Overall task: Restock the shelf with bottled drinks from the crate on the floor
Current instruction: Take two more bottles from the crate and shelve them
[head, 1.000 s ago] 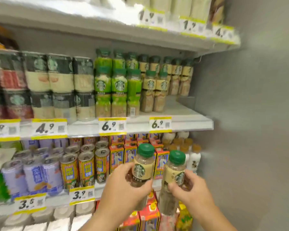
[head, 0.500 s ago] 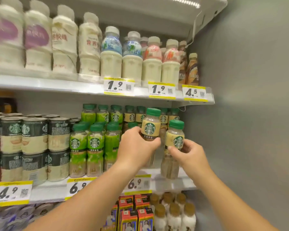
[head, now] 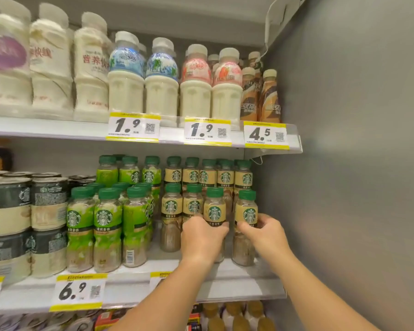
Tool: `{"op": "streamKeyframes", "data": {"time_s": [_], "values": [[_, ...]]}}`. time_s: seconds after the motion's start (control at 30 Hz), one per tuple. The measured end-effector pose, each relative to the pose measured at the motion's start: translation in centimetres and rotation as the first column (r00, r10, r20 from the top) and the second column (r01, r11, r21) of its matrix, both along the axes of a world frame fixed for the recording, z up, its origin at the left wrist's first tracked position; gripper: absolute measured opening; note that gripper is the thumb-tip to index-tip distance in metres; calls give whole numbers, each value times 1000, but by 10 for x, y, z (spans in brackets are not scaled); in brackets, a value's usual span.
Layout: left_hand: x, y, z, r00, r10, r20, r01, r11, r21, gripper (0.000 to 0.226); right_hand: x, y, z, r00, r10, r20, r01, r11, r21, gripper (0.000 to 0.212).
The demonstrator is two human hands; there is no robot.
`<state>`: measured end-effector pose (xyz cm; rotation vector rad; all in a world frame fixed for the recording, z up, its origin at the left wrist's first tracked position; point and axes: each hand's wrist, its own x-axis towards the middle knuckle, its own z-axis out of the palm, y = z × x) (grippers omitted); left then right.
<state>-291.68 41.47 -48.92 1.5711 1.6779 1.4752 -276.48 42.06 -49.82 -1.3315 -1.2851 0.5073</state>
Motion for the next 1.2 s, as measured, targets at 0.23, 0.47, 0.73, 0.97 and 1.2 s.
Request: {"op": "streamKeyframes", "data": {"time_s": [0.23,0.47,0.73,0.97,1.2], "values": [[2,0,-9,995,-15,-102,12,1000,-25,36,2,-5,-13,986,113,125,-104,992,-71,39],[0,-5,-14,991,-17,-134,5,996,-91,34,7,-3,-13,968,144,207,-111,980,-163,26],[6,5,-14,985,40,-167,-47,998,-40,34,2,18,-14,974,137,181,-105,979,-176,41],[12,10,-13,963,92,-252,-109,993,-55,50,0,30,-16,973,109,202,-75,983,-168,38],[15,14,-14,948,126,-292,-150,987,-63,40,-1,29,-15,974,107,199,-73,983,-170,38]]}}
